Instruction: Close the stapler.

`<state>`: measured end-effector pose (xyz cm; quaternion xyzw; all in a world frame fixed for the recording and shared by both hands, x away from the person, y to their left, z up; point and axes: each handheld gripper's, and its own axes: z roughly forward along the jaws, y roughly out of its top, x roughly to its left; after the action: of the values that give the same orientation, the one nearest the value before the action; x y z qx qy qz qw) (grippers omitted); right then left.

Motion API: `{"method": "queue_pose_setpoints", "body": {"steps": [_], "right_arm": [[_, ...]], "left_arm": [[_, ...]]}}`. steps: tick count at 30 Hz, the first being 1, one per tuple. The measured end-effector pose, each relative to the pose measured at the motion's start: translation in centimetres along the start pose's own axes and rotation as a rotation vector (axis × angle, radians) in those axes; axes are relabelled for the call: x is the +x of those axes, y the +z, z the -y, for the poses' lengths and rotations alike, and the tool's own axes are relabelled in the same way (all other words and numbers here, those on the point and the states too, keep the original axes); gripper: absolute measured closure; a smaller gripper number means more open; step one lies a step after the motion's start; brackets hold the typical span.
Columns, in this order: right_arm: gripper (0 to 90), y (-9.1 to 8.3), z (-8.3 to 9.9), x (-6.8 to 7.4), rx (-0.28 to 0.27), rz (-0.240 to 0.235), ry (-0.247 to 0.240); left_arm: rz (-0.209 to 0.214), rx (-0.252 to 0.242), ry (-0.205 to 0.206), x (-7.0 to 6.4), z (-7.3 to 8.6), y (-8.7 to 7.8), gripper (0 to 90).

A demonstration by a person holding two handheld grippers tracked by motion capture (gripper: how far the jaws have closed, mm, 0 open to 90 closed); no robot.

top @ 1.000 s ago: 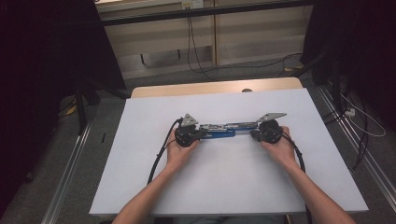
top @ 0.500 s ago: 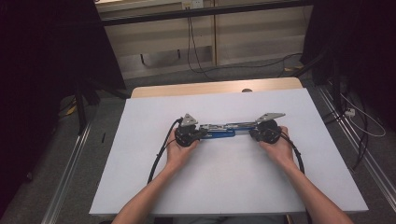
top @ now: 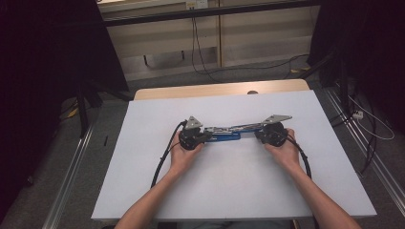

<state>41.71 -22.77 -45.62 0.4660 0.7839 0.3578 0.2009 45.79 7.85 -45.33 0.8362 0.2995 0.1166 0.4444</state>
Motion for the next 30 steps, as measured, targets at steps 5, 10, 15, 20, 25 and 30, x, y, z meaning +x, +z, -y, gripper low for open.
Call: {"method": "queue_pose_setpoints", "body": {"steps": [5,10,15,20,25,30], "right_arm": [[90.0,-0.15,-0.09,-0.02,-0.018,0.001,-0.005],[90.0,-0.19,-0.12,-0.04,-0.034,-0.007,-0.002],[90.0,-0.17,-0.15,0.06,-0.033,-0.007,-0.004],[90.0,-0.09,-0.17,0.13,-0.044,-0.004,0.0],[90.0,-0.17,-0.25,0.19,-0.059,0.001,0.0],[90.0,-0.21,-0.27,0.16,-0.078,-0.003,0.0]], "left_arm": [[0.001,-0.002,-0.003,0.0,0.01,0.0,90.0],[-0.002,-0.001,0.004,0.04,-0.01,-0.01,90.0],[-0.001,-0.001,0.006,0.06,0.0,-0.02,90.0],[-0.001,-0.001,0.004,0.03,-0.01,-0.01,90.0],[0.0,-0.001,-0.001,0.0,0.01,0.0,90.0],[0.0,0.001,0.002,-0.06,0.02,-0.02,90.0]]}}
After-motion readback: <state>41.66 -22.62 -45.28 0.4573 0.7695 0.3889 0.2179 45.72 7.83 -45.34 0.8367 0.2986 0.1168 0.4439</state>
